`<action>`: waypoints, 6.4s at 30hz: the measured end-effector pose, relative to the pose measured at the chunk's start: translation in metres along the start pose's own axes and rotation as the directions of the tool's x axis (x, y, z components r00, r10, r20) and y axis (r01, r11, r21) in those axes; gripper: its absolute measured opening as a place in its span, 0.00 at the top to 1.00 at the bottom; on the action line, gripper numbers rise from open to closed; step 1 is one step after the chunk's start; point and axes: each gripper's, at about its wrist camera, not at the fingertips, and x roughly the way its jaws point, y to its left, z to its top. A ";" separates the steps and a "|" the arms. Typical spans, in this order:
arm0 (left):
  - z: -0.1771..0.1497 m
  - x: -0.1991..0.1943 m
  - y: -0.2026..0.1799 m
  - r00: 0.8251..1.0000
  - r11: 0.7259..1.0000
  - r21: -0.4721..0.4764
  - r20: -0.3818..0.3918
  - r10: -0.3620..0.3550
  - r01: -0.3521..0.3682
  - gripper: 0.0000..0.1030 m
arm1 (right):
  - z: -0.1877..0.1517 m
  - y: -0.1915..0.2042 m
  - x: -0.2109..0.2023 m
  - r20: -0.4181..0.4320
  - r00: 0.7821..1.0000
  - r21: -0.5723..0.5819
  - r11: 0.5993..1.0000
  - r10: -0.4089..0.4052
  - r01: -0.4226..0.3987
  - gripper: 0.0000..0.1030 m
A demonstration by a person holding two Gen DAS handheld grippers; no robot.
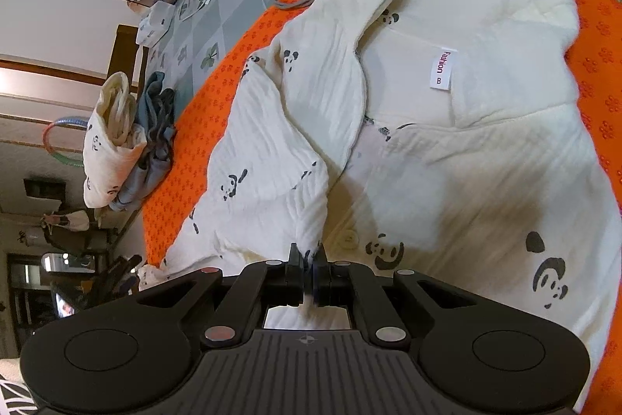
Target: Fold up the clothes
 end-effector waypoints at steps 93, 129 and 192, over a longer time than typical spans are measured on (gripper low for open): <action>-0.115 -0.106 0.055 0.998 0.978 -0.201 0.002 0.058 -0.057 0.47 | 0.131 0.049 0.075 0.006 0.999 -0.505 0.862 -0.040 0.038 0.72; -0.146 -0.181 -0.018 0.859 0.845 0.157 -0.087 -0.504 0.512 0.44 | 0.027 0.031 -0.101 0.287 0.956 -0.503 0.839 -0.063 0.207 0.59; -0.110 -0.272 0.049 0.796 0.798 -0.032 0.104 -0.597 0.602 0.91 | -0.002 0.014 0.021 -0.039 0.999 -0.201 0.980 -0.009 0.001 0.90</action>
